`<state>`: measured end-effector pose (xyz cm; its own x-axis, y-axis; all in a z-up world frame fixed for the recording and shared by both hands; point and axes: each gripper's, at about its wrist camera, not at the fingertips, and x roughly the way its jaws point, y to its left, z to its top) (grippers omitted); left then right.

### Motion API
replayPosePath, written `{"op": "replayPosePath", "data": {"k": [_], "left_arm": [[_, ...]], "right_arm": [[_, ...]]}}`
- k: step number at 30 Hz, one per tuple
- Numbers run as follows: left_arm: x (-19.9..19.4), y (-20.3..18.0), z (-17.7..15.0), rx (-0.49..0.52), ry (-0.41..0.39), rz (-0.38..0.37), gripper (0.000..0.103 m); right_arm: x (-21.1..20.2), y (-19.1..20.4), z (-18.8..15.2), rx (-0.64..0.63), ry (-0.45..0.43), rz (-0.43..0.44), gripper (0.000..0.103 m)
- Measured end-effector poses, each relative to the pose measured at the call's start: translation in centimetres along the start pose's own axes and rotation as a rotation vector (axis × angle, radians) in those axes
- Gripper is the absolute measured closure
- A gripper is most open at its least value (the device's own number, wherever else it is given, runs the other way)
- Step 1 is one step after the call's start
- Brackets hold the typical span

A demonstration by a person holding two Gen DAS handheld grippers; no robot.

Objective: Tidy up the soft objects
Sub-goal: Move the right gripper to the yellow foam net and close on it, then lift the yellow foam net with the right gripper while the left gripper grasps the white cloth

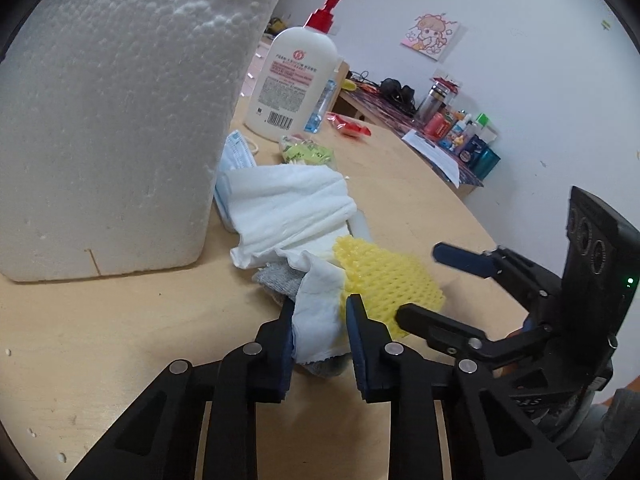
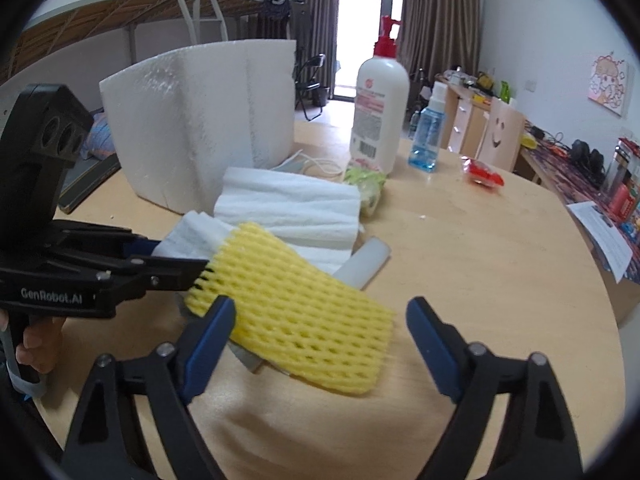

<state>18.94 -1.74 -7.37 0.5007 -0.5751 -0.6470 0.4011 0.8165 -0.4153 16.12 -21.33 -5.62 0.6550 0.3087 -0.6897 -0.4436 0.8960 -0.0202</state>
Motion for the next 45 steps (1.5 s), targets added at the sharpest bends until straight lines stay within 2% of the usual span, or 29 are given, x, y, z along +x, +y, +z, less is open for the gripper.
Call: {"op": "replayPosePath", "data": {"k": [2,6,9,15,20,25,39,45], "left_arm": [[-0.2,-0.3,-0.1,0.021,-0.006,-0.001,0.085],[-0.3,-0.7,-0.3,0.051,-0.011,-0.006,0.087],[-0.1,-0.9,-0.5,0.066,-0.003,0.003,0.091],[-0.2,-1.0,-0.5,0.071,-0.013,-0.001,0.093],[-0.5,-1.4,-0.5,0.091,-0.022,-0.009,0.095],[-0.9,-1.6,-0.5,0.097,-0.039,-0.020,0.097],[-3.2,-3.2,-0.4,0.143,-0.116,-0.024,0.098],[-2.3,-3.7,-0.9,0.147,-0.075,-0.027,0.098]], "right_arm": [[0.3,0.0,0.0,-0.002,0.013,0.026,0.023],[0.7,0.2,0.0,-0.011,0.028,0.039,0.029],[1.0,0.2,-0.2,-0.005,0.045,0.060,0.036],[1.2,0.5,-0.5,-0.014,0.066,0.079,0.060],[0.8,0.4,-0.4,-0.007,0.066,0.061,0.088],[-0.1,0.0,-0.5,0.005,0.047,0.035,0.093],[-4.3,-0.1,-0.3,0.027,-0.072,-0.004,0.094],[-6.1,-0.4,-0.6,0.051,-0.122,-0.025,0.095]]}}
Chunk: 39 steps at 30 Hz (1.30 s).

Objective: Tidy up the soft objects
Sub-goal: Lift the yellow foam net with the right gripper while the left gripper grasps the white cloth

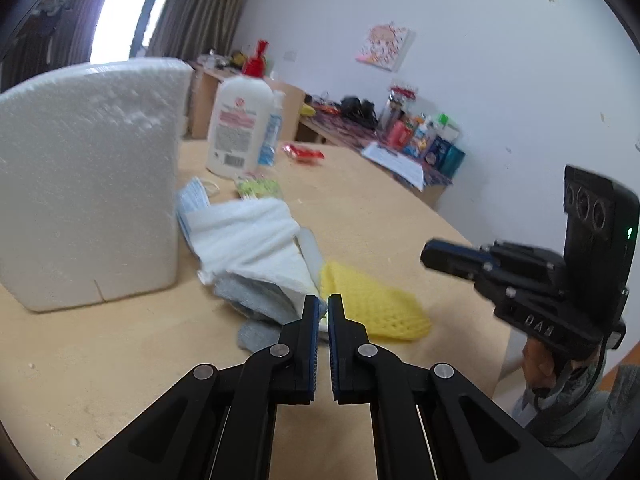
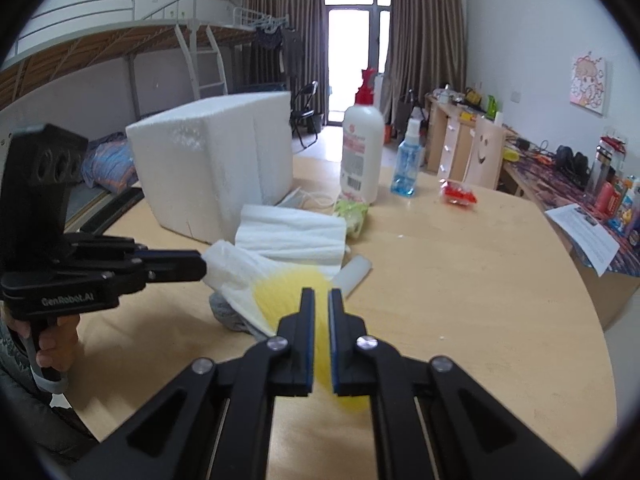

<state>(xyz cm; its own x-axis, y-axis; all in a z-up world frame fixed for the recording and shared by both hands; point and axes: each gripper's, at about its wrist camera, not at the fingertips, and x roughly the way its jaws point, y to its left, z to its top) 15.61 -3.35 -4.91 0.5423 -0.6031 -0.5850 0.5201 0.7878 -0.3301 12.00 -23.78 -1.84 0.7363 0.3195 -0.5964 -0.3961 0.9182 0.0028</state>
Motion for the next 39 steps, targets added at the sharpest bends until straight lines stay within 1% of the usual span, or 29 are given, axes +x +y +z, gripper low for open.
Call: {"op": "replayPosePath", "data": {"k": [2,3,4,6,7,8,9,10,11,12,13,14,16,22,24,25,27,28,29,30,32,33,35,36,37,38,39], "left_arm": [[0.4,0.0,-0.2,-0.003,0.002,0.042,0.098],[0.4,0.1,-0.3,-0.009,0.005,0.048,0.097],[0.5,0.4,-0.3,-0.025,0.009,0.052,0.094],[0.8,1.0,-0.2,-0.055,0.016,0.070,0.077],[0.9,1.2,-0.2,-0.065,0.016,0.081,0.059],[1.0,1.4,-0.1,-0.078,0.014,0.093,0.048],[1.0,1.4,-0.1,-0.082,0.011,0.096,0.046],[1.0,1.5,-0.1,-0.087,0.011,0.096,0.046],[1.1,1.5,-0.1,-0.091,0.014,0.094,0.045],[1.3,1.6,-0.1,-0.095,0.023,0.089,0.045],[1.7,1.6,0.0,-0.097,0.036,0.087,0.045],[1.9,1.6,0.0,-0.099,0.045,0.087,0.045],[2.5,1.7,0.0,-0.110,0.063,0.082,0.045],[3.0,1.8,0.5,-0.125,0.053,0.073,0.045],[3.4,2.0,0.5,-0.130,0.063,0.076,0.045],[3.5,2.1,0.5,-0.134,0.065,0.076,0.046],[3.7,2.3,0.4,-0.138,0.074,0.072,0.056],[3.8,2.3,0.4,-0.139,0.079,0.068,0.066],[3.8,2.4,0.3,-0.141,0.081,0.065,0.073],[3.8,2.4,0.4,-0.141,0.077,0.064,0.075],[3.7,2.4,0.3,-0.134,0.075,0.061,0.086],[3.6,2.3,0.3,-0.125,0.070,0.056,0.088],[3.4,2.0,0.2,-0.108,0.060,0.051,0.094],[3.2,1.6,0.2,-0.090,0.054,0.046,0.096],[3.2,1.3,0.2,-0.078,0.053,0.042,0.098],[3.1,1.1,0.2,-0.068,0.047,0.039,0.099],[2.9,0.7,0.2,-0.051,0.041,0.034,0.099]], "right_arm": [[0.0,-0.3,-0.3,0.009,-0.001,-0.007,0.095],[-0.1,-0.3,-0.5,0.010,0.002,-0.012,0.095],[0.1,-0.3,-0.8,0.008,0.010,-0.011,0.095],[0.3,0.0,-1.3,-0.009,0.017,0.013,0.095],[0.4,0.2,-1.4,-0.015,0.022,0.022,0.094],[0.8,0.5,-1.6,-0.032,0.040,0.037,0.092],[1.0,0.7,-1.8,-0.045,0.048,0.040,0.089],[1.2,0.9,-2.0,-0.057,0.051,0.041,0.080],[1.4,1.0,-2.1,-0.069,0.053,0.045,0.068],[1.7,1.1,-2.3,-0.073,0.058,0.050,0.061],[1.8,1.1,-2.5,-0.076,0.061,0.054,0.048],[2.0,1.0,-2.6,-0.081,0.062,0.053,0.043],[2.4,0.8,-2.7,-0.077,0.065,0.055,0.042],[4.2,-0.9,-3.1,-0.044,0.117,0.052,0.042],[4.9,-1.3,-3.3,-0.029,0.138,0.057,0.042],[5.0,-1.4,-3.4,-0.025,0.143,0.059,0.042],[5.2,-1.6,-3.7,-0.018,0.151,0.068,0.042],[5.2,-1.6,-3.7,-0.016,0.154,0.077,0.043],[5.2,-1.7,-3.7,-0.014,0.155,0.085,0.043],[5.2,-1.7,-3.7,-0.013,0.156,0.084,0.043],[5.1,-1.7,-3.7,-0.020,0.160,0.072,0.044],[5.1,-1.6,-3.8,-0.025,0.163,0.065,0.047],[5.3,-1.8,-3.8,-0.020,0.173,0.058,0.064],[5.3,-2.0,-3.8,-0.010,0.174,0.043,0.069],[5.4,-2.2,-3.7,-0.005,0.174,0.030,0.078],[5.3,-2.4,-3.8,0.002,0.177,0.020,0.085],[5.2,-2.5,-3.7,0.009,0.177,0.016,0.088]]}}
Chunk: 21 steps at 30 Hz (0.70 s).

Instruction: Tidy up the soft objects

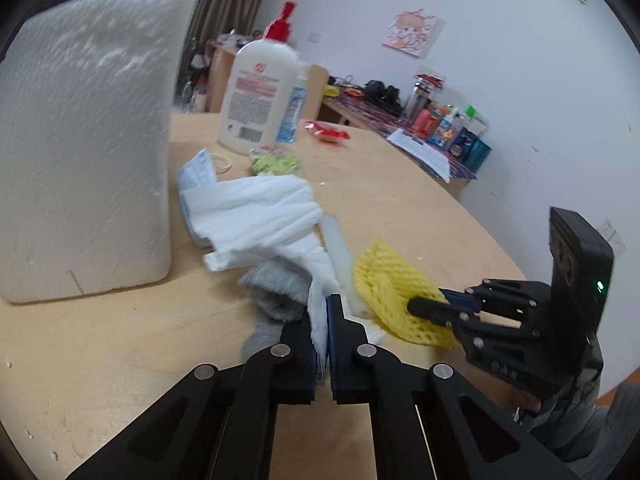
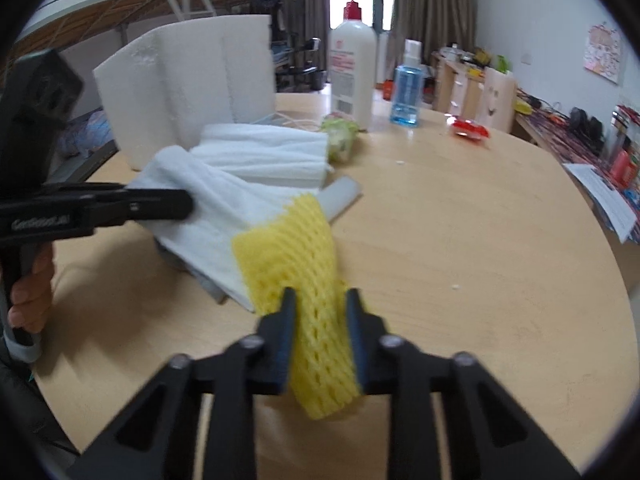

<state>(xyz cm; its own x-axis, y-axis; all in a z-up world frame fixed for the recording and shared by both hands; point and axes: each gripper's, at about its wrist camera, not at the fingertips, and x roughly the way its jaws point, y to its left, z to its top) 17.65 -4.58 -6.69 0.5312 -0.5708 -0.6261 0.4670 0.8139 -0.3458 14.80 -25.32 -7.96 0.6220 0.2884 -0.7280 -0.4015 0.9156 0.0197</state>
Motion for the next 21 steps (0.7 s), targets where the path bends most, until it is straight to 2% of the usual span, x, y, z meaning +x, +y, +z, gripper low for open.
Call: {"op": "replayPosePath", "data": {"k": [6,13,17,21], "left_arm": [[-2.0,-2.2,0.0,0.079,-0.072,-0.003,0.100],[-4.2,-3.6,-0.2,0.129,-0.118,0.018,0.100],[-5.2,-3.5,-0.8,0.153,-0.130,0.097,0.100],[-5.7,-3.0,-1.8,0.142,-0.117,0.124,0.096]], "right_arm": [[-1.5,-0.3,0.1,0.029,-0.031,-0.025,0.091],[-3.8,0.4,0.1,0.033,-0.100,-0.025,0.091],[-4.7,0.9,0.0,0.035,-0.124,-0.024,0.091],[-5.0,1.0,-0.4,0.039,-0.134,-0.026,0.091]]}}
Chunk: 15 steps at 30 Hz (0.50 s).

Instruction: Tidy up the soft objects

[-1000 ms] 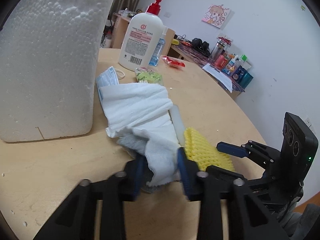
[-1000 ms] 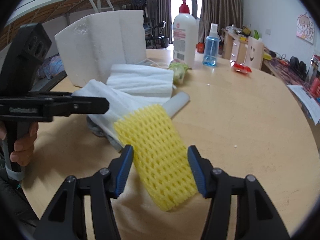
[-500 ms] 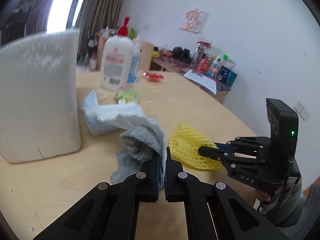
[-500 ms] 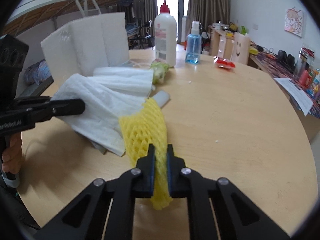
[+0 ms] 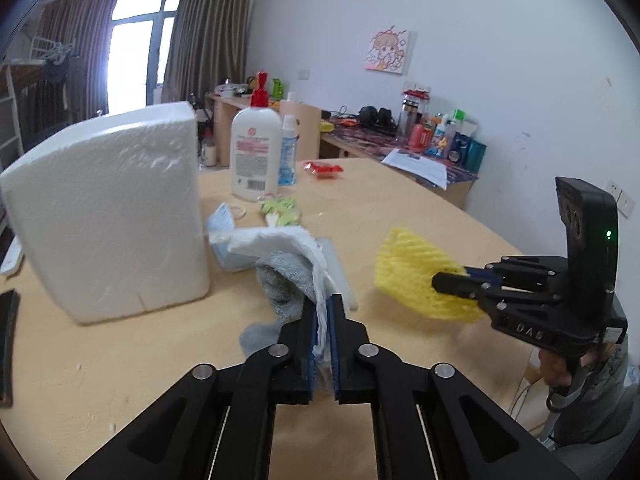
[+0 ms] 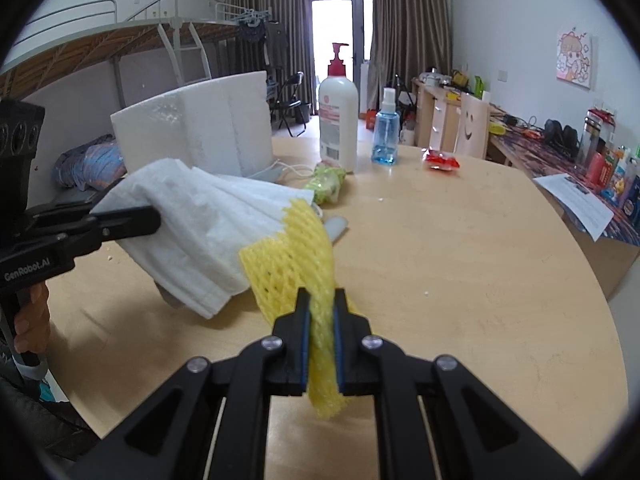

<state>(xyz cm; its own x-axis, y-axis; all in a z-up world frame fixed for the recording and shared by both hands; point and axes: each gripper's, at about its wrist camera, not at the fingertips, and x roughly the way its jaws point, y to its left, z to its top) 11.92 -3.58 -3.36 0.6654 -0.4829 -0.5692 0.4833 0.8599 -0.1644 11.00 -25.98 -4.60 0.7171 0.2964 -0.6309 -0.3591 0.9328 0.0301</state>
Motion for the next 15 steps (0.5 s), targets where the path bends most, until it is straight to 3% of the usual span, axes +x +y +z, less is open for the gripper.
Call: {"op": "replayPosePath", "data": {"k": [3,5,7,11,15], "left_arm": [[-0.4,-0.1,-0.8,0.009,0.012,0.034,0.083],[-0.8,-0.1,-1.3,0.016,0.003,0.081,0.048],[-1.5,0.0,-1.5,0.011,-0.024,0.112,0.035],[-2.0,-0.2,-1.0,0.012,-0.051,0.115,0.034],[-0.4,-1.4,-0.6,0.057,-0.015,0.099,0.035]], "right_arm": [[-0.2,-0.1,-0.3,0.012,0.003,0.005,0.091],[-0.4,0.0,-0.5,0.012,0.004,0.003,0.091],[-0.6,0.2,-0.7,0.009,0.003,0.006,0.091],[-0.8,0.1,-0.8,0.009,-0.005,0.013,0.091],[-0.9,0.0,-0.9,0.009,-0.006,0.017,0.091]]}}
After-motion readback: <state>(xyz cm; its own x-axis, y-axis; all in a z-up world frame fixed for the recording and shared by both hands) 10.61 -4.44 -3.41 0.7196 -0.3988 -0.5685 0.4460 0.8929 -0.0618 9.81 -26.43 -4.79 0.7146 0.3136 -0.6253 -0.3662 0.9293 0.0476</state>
